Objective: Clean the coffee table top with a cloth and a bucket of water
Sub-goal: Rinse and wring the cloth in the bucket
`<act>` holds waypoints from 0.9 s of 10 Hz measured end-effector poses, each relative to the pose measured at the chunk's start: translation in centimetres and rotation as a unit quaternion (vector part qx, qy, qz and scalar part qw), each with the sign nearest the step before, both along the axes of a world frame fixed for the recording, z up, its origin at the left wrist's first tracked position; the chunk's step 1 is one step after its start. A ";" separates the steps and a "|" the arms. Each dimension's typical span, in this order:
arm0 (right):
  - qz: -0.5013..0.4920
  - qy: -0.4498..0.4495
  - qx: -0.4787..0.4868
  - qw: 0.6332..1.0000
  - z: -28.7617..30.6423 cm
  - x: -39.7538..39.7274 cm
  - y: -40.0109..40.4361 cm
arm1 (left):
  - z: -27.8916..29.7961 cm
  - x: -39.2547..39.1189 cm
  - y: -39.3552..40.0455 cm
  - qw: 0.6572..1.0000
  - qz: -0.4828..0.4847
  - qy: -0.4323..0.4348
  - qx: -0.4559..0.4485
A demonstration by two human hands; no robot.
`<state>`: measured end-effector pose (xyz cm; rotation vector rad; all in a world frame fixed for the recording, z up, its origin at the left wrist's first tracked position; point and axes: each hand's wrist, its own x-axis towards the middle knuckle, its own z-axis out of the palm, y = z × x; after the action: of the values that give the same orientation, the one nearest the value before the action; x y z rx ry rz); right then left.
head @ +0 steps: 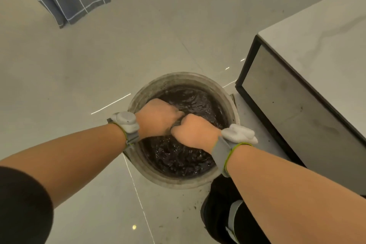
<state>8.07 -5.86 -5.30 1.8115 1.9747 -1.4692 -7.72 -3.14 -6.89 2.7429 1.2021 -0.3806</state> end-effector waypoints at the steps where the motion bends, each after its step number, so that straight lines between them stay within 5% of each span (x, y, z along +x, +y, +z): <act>1: -0.114 0.128 -0.271 0.947 1.1 -0.1 0.8 | 0.5 -0.2 0.6 0.998 -0.048 -0.029 0.028; 2: -0.090 0.101 -0.289 0.948 0.2 0.1 0.6 | -0.8 -0.2 -0.2 0.999 -0.024 -0.043 0.018; 3: -0.012 0.021 -0.122 0.992 -1.0 -0.9 0.9 | -3.2 -1.2 -0.9 0.997 0.050 -0.048 -0.039; 4: 0.052 -0.068 0.003 0.996 -3.9 -1.2 0.8 | -4.6 -1.6 -1.1 0.965 0.184 -0.076 -0.168; 6: 0.166 -0.183 0.060 0.967 -8.3 0.3 -0.3 | -3.7 0.8 -1.0 0.791 0.412 -0.091 -0.442; 7: 0.244 -0.174 0.037 0.953 -8.9 0.6 -0.2 | -3.0 0.9 -0.6 0.773 0.439 -0.041 -0.456; 9: 0.259 -0.121 0.313 0.906 -5.8 0.7 0.7 | -3.2 -0.6 0.2 0.611 0.485 -0.231 -0.581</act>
<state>8.75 -5.20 -11.08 1.3373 2.6804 -0.4564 -8.34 -2.93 -10.13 0.7837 1.3176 -0.1511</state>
